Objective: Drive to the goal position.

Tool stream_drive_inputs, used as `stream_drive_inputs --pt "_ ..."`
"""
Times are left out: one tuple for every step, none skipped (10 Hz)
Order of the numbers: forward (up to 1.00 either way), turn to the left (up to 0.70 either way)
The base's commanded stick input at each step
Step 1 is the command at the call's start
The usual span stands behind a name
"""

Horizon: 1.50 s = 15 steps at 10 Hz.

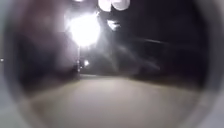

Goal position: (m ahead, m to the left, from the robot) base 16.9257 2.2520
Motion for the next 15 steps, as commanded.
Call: stream_drive_inputs --pt "1.0 0.0" --pt "1.0 0.0" --pt "1.0 0.0" --pt "1.0 0.0" --pt "1.0 0.0" --pt "1.0 0.03" --pt "1.0 0.28" --pt "1.0 0.39" --pt "1.0 0.4" --pt "1.0 0.4" --pt "1.0 0.4" --pt "1.0 0.4" --pt "1.0 0.4" --pt "1.0 0.4" --pt "1.0 0.4"
